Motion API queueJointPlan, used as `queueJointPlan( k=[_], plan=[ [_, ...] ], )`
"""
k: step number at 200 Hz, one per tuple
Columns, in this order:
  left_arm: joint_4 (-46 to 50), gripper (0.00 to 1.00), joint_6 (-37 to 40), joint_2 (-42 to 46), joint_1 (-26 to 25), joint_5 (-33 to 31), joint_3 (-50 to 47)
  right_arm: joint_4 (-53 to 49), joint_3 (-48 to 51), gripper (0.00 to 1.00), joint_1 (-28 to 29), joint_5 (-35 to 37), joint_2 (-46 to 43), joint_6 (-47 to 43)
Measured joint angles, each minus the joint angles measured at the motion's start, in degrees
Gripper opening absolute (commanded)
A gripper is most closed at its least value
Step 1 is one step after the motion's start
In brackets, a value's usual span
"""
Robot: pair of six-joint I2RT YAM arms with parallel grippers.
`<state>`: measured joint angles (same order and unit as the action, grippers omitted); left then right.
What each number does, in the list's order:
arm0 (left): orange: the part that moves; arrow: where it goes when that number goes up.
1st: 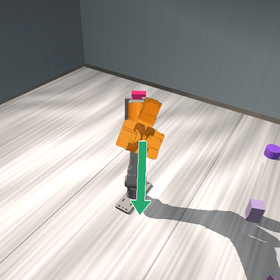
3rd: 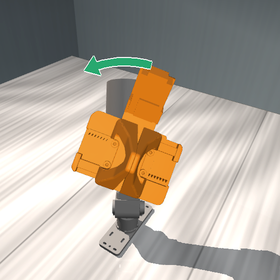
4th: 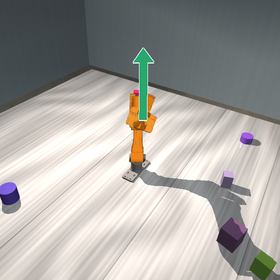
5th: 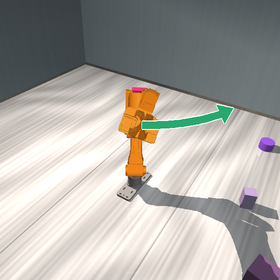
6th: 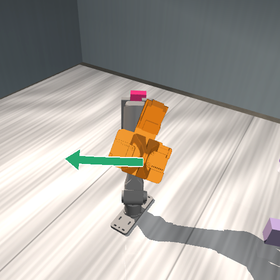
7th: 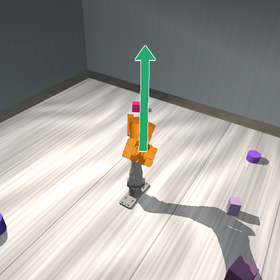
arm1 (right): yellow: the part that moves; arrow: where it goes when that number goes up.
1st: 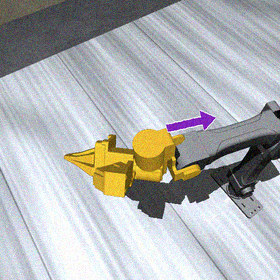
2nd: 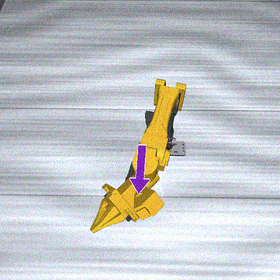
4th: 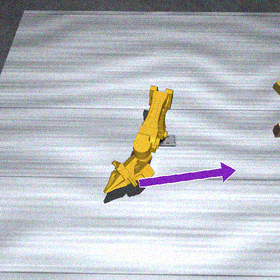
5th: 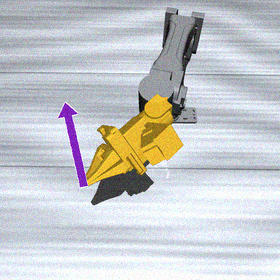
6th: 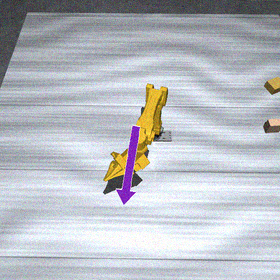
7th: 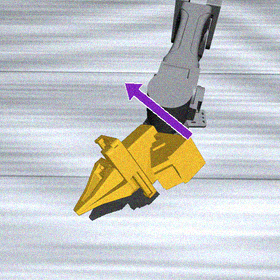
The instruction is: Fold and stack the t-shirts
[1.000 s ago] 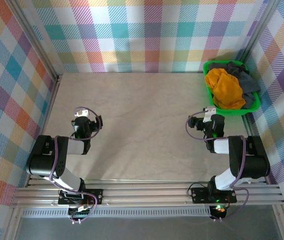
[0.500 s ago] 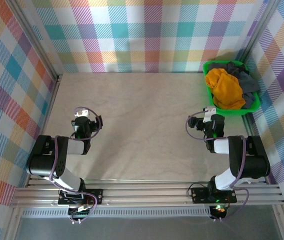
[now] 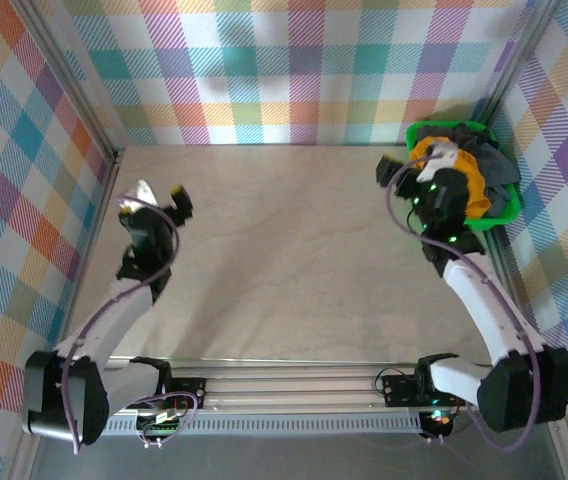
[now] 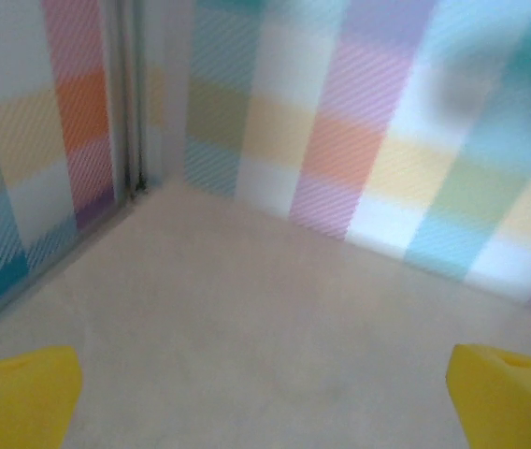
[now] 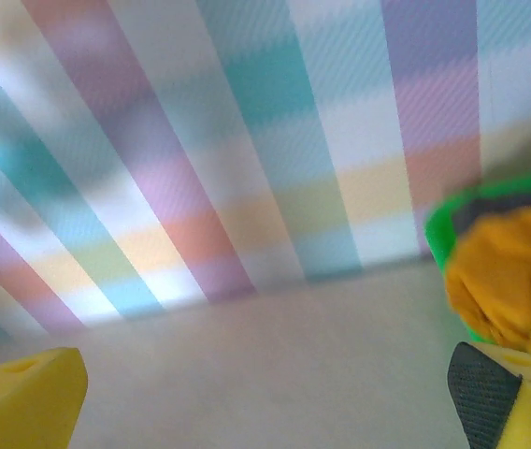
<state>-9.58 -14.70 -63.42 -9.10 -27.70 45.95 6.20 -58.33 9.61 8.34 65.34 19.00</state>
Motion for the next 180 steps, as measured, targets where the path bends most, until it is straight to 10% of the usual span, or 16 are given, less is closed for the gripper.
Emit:
queueJointPlan(
  k=[48,119,133,170,180],
  plan=[
    [25.4,0.96,-18.6,-11.4,5.0,10.3,34.0,-12.5,-12.4,0.97,-6.9,4.7,6.4,5.3],
    [36.2,0.82,-21.2,-24.2,-6.9,31.7,40.1,-19.6,-25.4,0.92,-18.0,4.8,36.7,10.7],
    [36.3,0.80,-21.2,-23.9,-8.7,33.5,40.5,-20.9,-28.2,0.77,-18.9,4.6,41.4,11.9],
    [36.7,0.73,-22.0,-21.6,-10.1,35.4,39.6,-20.7,-29.1,0.00,-20.9,2.8,46.5,15.0],
    [37.1,0.71,-21.9,-20.5,-10.1,35.4,39.2,-19.6,-28.6,0.00,-21.0,2.2,45.9,15.3]
  ],
)
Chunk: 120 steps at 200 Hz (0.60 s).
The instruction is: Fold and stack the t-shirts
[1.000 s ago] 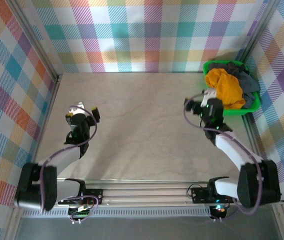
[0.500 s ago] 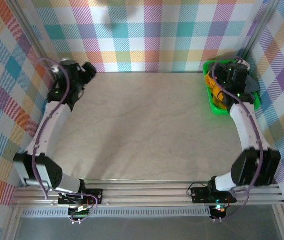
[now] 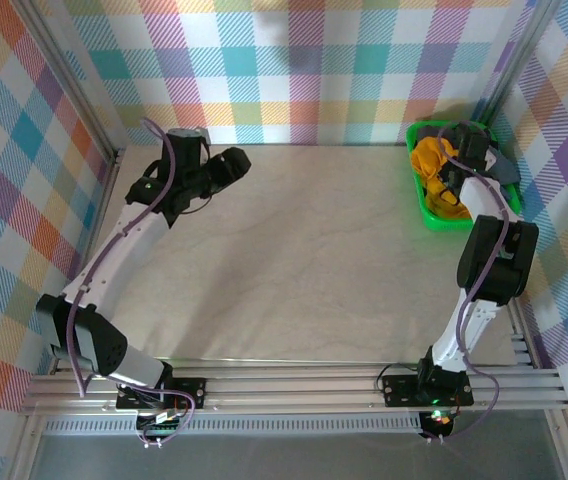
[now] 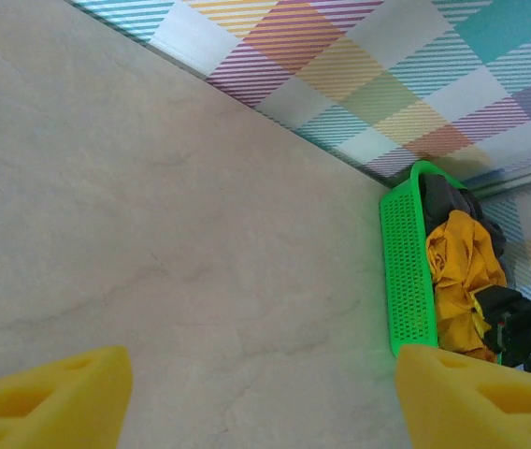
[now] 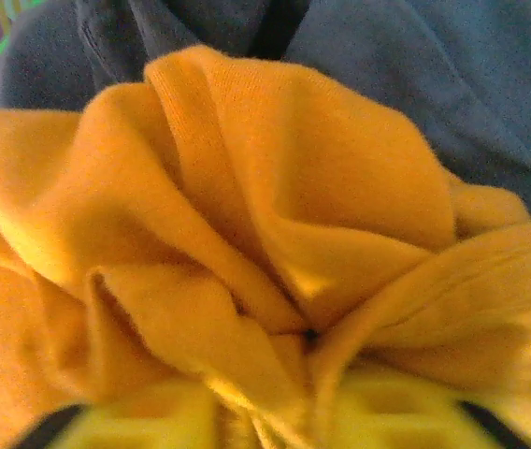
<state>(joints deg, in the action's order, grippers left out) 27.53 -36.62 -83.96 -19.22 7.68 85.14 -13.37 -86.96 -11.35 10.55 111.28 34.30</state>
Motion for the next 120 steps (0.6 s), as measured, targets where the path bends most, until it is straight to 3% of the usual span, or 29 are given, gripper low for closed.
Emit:
queueJointPlan(
  k=[28,56,87,120],
  plan=[
    [1.0,0.66,0.1,2.1,0.0,0.0,-0.6,2.0,2.7,0.00,1.4,1.2,-5.0,-0.1],
    [1.2,0.65,0.2,2.3,0.0,-0.5,-1.2,2.9,4.5,0.00,6.4,4.2,-16.0,-1.4],
    [2.9,0.66,-0.4,1.1,0.0,-2.9,-1.7,3.8,-2.6,0.00,15.3,7.1,-26.5,-6.4],
    [6.7,0.70,-1.1,-1.1,0.0,-7.0,-0.9,6.6,-8.3,0.00,28.3,10.9,-31.1,-12.7]
  ],
)
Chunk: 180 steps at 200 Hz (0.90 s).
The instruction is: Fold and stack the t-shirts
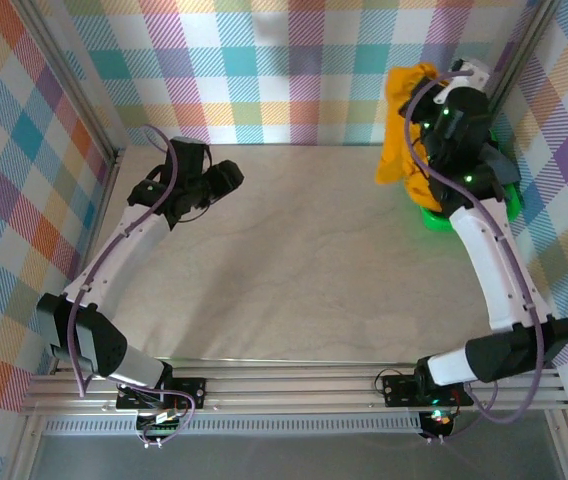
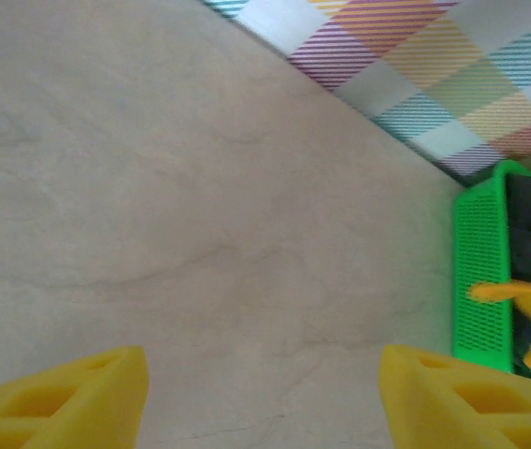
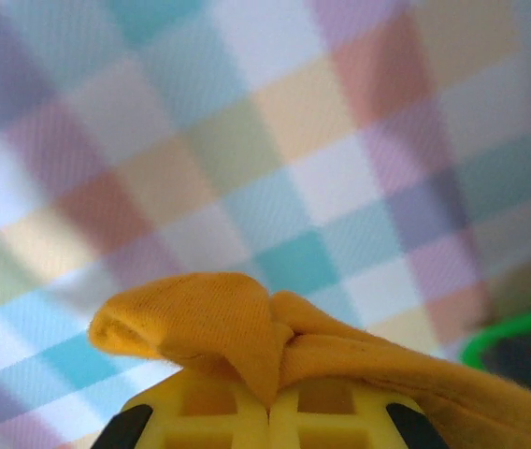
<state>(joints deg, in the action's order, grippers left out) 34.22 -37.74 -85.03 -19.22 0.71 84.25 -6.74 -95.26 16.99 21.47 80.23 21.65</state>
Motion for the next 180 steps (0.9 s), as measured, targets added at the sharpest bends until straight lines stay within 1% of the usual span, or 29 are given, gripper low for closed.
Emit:
queueJointPlan(
  k=[7,11,20,31,37,46,47,49,52,55,56,61,64,76,91,109,127,142,153,170,180],
  plan=[
    [1.2,0.71,-0.1,-0.4,0.0,-1.3,0.7,0.2,-0.1,0.00,3.3,1.0,-0.6,-1.0],
    [2.0,0.71,0.0,-0.6,0.0,-2.1,1.3,0.2,0.0,0.00,6.1,1.9,-0.7,-1.7],
    [3.3,0.72,-0.1,-0.7,0.0,-3.9,2.4,0.1,0.1,0.00,9.6,2.5,-0.6,-2.6],
    [5.2,0.73,-0.2,-0.7,0.0,-6.4,3.8,0.2,1.4,0.00,15.5,2.6,0.3,-3.1],
    [6.1,0.73,-0.2,-0.6,0.0,-7.6,4.5,0.2,2.4,0.07,17.9,1.9,1.0,-2.9],
    [6.9,0.74,-0.2,-0.3,0.0,-9.0,5.0,-0.4,3.7,0.23,20.7,0.2,2.8,-2.5],
    [7.1,0.74,-0.2,-0.2,0.0,-9.3,5.0,-0.5,3.8,0.23,21.0,-0.3,3.1,-2.2],
    [7.3,0.74,-0.2,-0.1,0.0,-9.6,5.1,-0.8,4.2,0.29,21.9,-1.2,4.1,-2.1],
    [7.6,0.74,-0.2,0.1,0.0,-9.9,5.1,-1.0,4.3,0.34,22.3,-1.8,4.7,-1.9],
    [7.9,0.74,-0.1,0.2,0.0,-10.2,5.1,-1.2,4.7,0.37,22.9,-2.8,5.8,-1.6],
    [8.1,0.74,-0.1,0.3,0.0,-10.3,5.1,-1.3,4.8,0.40,23.3,-3.8,6.6,-1.2],
    [8.9,0.75,-0.1,0.7,0.0,-10.9,5.1,-1.7,4.9,0.44,24.1,-5.6,8.3,-0.9],
    [9.3,0.75,-0.1,0.9,0.0,-11.2,5.1,-2.0,4.9,0.50,24.7,-7.7,10.1,-0.2],
    [10.2,0.75,-0.1,2.0,0.0,-11.9,4.4,-3.0,5.0,0.57,25.9,-13.6,15.7,1.6],
    [11.6,0.75,-0.2,3.8,0.1,-12.0,2.7,-6.0,5.4,0.61,26.7,-19.2,20.9,2.7],
    [12.7,0.73,-0.4,6.1,0.2,-11.3,-0.9,-9.8,7.5,0.60,26.2,-22.3,22.4,3.2],
    [12.5,0.72,-0.4,8.2,0.2,-7.7,-6.2,-11.8,10.1,0.58,23.6,-23.4,20.0,3.8],
    [12.2,0.71,-0.4,8.7,-0.2,-3.3,-10.5,-13.3,13.5,0.57,19.0,-23.6,16.1,5.0],
    [12.1,0.72,-0.5,8.1,-0.8,-0.4,-13.2,-15.0,17.2,0.56,14.1,-23.3,12.5,6.2],
    [11.9,0.73,-1.4,5.6,-3.3,3.8,-16.9,-17.2,22.3,0.56,7.1,-22.1,9.2,7.1],
    [10.6,0.74,-2.5,3.7,-5.2,6.2,-18.8,-18.1,25.1,0.56,5.0,-21.7,8.6,7.2]
  ],
)
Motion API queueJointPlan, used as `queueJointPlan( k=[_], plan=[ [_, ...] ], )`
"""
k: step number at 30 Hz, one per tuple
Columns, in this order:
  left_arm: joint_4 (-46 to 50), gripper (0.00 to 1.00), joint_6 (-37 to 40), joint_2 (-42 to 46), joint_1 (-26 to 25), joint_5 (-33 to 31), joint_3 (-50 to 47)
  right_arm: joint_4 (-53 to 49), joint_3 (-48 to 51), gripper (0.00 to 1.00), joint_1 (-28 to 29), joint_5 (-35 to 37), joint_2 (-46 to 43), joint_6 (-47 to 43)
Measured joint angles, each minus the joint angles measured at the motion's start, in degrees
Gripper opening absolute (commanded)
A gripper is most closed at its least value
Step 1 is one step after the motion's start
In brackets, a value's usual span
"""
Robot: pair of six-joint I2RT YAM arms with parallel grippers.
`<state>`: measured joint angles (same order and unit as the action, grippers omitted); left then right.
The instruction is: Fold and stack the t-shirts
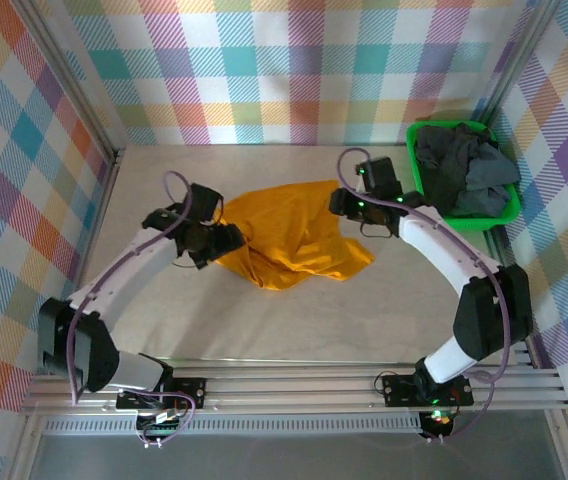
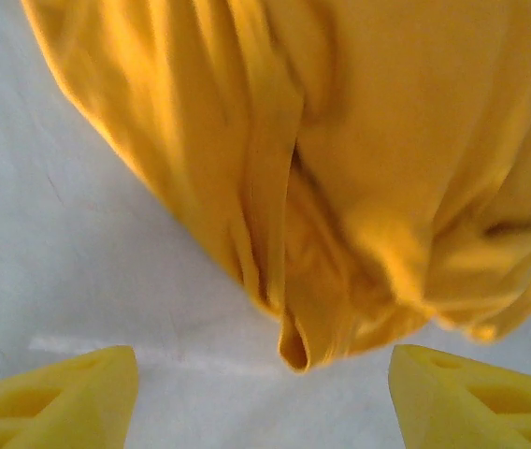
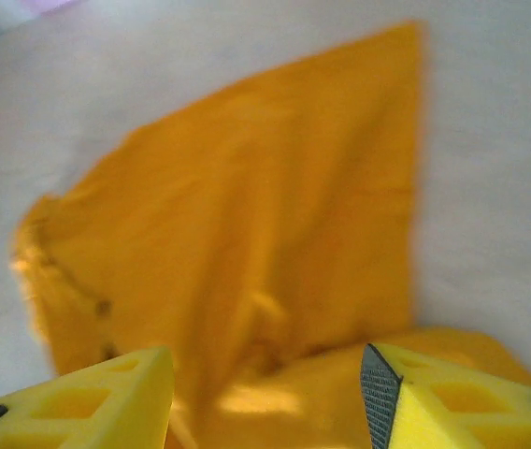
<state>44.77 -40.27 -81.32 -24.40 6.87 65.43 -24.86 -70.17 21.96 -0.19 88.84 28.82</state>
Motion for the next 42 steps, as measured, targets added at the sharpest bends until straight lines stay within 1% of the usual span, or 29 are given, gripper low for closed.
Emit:
queueJointPlan(
  k=[4,8,10,13,14,15,16,18,19,21,24,25,29,32,34,39,42],
  plan=[
    [-3.8,0.76,-3.9,-9.0,-5.3,5.3,-2.1,-3.2,7.4,0.58,-1.8,-0.4,0.0,0.6],
    [-4.7,0.75,-7.0,-19.6,-9.9,7.2,0.7,-5.4,11.1,0.60,-2.8,-1.1,1.1,1.7],
    [-5.4,0.70,-8.5,-23.1,-11.1,7.6,1.9,-5.3,11.7,0.60,-3.1,-1.7,1.9,2.3],
    [-4.6,0.52,-11.0,-25.4,-11.5,6.9,3.3,-5.0,12.3,0.60,-3.5,-2.4,3.4,3.4],
    [-4.6,0.43,-11.4,-25.4,-11.5,6.3,3.5,-4.9,12.3,0.59,-3.6,-2.5,3.9,3.7],
    [-4.8,0.30,-11.9,-25.7,-11.5,5.8,4.1,-4.8,12.3,0.58,-3.7,-2.8,4.7,4.1],
    [-5.1,0.19,-12.5,-26.1,-11.5,5.0,4.6,-4.7,12.3,0.57,-3.8,-3.1,5.4,4.8],
    [-5.9,0.02,-13.2,-26.4,-11.5,4.0,5.5,-4.6,12.3,0.53,-4.0,-3.5,7.5,6.0],
    [-5.9,0.00,-13.4,-26.4,-11.5,3.5,5.9,-4.6,12.3,0.49,-4.0,-3.6,8.3,6.5],
    [-5.8,0.00,-13.7,-26.1,-11.5,2.3,6.4,-4.2,12.3,0.34,-4.0,-4.0,10.1,7.8],
    [-5.1,0.00,-14.4,-23.4,-11.0,0.0,6.3,-4.2,11.7,0.05,-4.7,-4.6,11.3,9.9],
    [-4.5,0.00,-14.4,-21.5,-10.7,-0.5,6.0,-3.8,11.2,0.00,-5.1,-4.9,12.0,10.7],
    [-3.6,0.00,-14.3,-12.3,-8.0,-1.0,5.5,-4.0,8.9,0.00,-5.6,-4.6,12.1,12.4],
    [-4.1,0.00,-12.9,-6.0,-4.2,-0.2,6.9,-4.2,4.8,0.00,-5.8,-3.3,8.3,12.5],
    [-4.9,0.00,-11.7,-4.5,-1.6,1.3,10.2,-4.5,-0.4,0.00,-6.1,-2.8,5.3,12.3],
    [-7.5,0.00,-9.9,-4.5,3.2,6.1,21.0,-2.1,-15.7,0.00,-9.0,-1.7,-0.8,12.1],
    [-9.1,0.00,-9.5,-4.4,5.5,8.0,26.4,0.0,-21.5,0.00,-11.5,-1.3,-3.2,11.9]
  ],
)
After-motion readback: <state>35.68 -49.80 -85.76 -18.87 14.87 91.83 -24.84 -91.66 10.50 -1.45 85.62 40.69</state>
